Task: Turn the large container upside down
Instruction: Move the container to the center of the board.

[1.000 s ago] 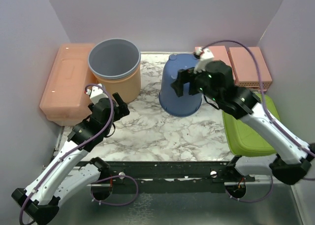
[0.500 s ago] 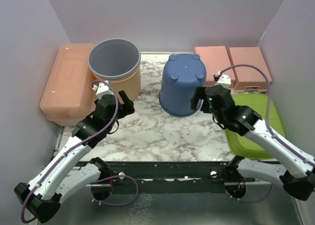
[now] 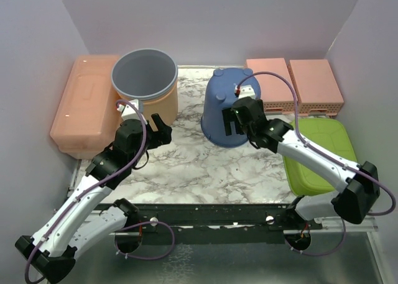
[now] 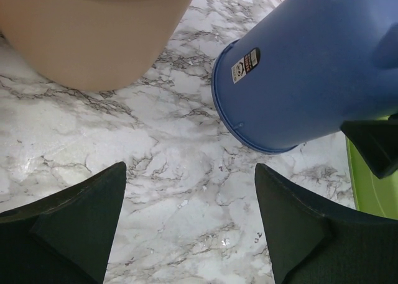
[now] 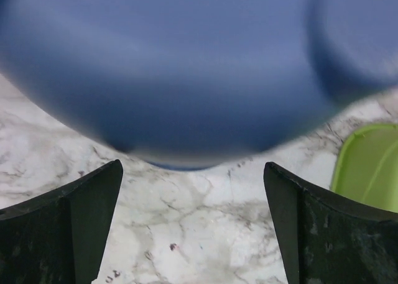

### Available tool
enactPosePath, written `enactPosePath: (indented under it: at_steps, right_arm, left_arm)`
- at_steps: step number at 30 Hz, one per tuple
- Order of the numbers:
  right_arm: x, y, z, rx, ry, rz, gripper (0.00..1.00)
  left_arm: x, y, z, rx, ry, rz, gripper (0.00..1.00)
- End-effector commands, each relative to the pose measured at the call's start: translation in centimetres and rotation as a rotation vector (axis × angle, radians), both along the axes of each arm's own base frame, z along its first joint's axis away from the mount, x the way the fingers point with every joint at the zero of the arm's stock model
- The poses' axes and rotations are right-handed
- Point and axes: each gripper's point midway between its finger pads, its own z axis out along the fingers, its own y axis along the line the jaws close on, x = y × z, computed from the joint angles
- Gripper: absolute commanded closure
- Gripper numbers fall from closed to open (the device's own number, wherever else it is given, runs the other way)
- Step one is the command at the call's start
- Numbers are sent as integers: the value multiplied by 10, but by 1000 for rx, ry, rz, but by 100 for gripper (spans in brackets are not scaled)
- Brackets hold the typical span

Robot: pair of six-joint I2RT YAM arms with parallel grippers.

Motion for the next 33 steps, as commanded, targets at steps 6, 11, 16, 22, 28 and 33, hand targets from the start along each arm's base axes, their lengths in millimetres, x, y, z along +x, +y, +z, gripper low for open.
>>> enactPosePath:
  at_steps: [6, 11, 16, 22, 28, 33]
  right_arm:
    - [58, 74, 21, 97, -27, 85, 0]
    - [89, 67, 18, 33, -24, 13, 0]
    - [125, 42, 14, 123, 54, -119, 0]
    - [109, 65, 33, 322, 58, -53, 2]
    - [80, 108, 69, 410, -48, 119, 5]
    - [106, 104, 67, 260, -72, 32, 4]
  left_arm:
    - [-6, -1, 44, -44, -108, -41, 15]
    - [-8, -6, 46, -81, -100, -54, 15]
    - [-7, -5, 51, -77, -110, -52, 14]
    - [-8, 4, 63, -52, -137, -27, 12]
    - [-3, 5, 76, -4, -154, -36, 8]
    - [28, 8, 104, 183, -172, -12, 1]
